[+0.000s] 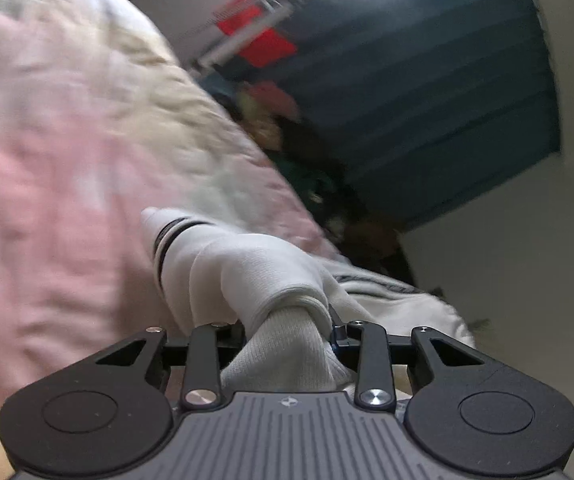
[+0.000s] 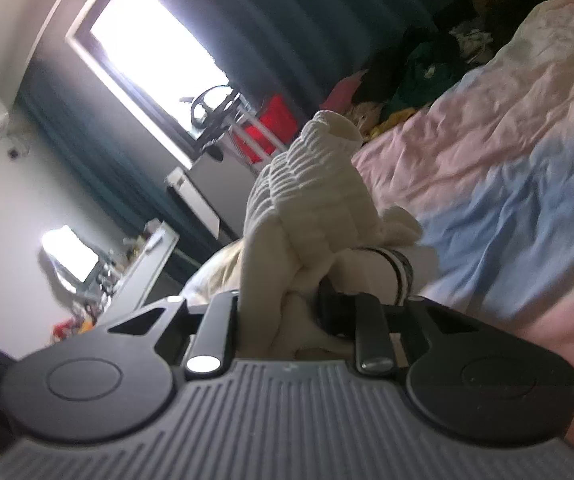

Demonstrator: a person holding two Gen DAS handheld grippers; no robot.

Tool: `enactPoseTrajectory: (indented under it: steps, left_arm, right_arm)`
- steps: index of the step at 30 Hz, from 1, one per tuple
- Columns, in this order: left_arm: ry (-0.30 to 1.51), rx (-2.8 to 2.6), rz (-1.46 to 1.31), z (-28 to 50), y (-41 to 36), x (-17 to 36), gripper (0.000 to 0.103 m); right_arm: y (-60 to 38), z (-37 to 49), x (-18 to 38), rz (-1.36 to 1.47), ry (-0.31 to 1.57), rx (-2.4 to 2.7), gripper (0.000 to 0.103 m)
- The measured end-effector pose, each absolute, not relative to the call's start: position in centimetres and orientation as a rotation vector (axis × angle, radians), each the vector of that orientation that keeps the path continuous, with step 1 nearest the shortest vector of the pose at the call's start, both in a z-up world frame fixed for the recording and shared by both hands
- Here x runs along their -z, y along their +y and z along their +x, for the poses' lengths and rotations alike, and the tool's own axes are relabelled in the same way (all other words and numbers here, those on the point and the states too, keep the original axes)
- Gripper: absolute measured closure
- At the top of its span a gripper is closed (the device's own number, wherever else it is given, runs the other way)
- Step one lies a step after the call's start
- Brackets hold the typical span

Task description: Fold clothes

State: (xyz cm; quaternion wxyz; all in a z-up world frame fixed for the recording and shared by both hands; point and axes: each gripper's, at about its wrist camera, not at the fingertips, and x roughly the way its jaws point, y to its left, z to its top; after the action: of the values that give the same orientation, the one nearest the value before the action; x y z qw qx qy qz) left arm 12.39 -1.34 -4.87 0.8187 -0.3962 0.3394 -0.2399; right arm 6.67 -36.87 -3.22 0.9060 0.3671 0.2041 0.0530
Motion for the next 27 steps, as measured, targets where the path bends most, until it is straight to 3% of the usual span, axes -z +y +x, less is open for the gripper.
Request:
enactPoseTrajectory:
  steps: [7, 13, 18, 24, 27]
  left_arm:
    - [0.731, 0.617, -0.739, 25.2, -17.7, 0.7, 0.069]
    - [0.728, 0.633, -0.607, 32.9, -28.4, 0.6, 0.069]
    - [0.773, 0.658, -0.447, 34.4, -31.2, 6.5, 0.068]
    - [0.714, 0.669, -0.197, 30.7, -30.4, 13.0, 0.065]
    - [0.708, 0.662, -0.147, 30.0, -29.9, 14.9, 0.060]
  right_arm:
    - [-49.8, 13.0, -0.4, 0.777, 0.368, 0.114, 0.078]
    - [-57.4, 18.9, 1.7, 0.757, 0.347, 0.278, 0.078]
    - [-59.0, 19.1, 8.7, 0.755, 0.366, 0.332, 0.078]
    - [-58.1, 17.1, 10.8, 0.797, 0.468, 0.353, 0.077]
    - [-57.7, 16.1, 11.7, 0.817, 0.522, 0.362, 0.072]
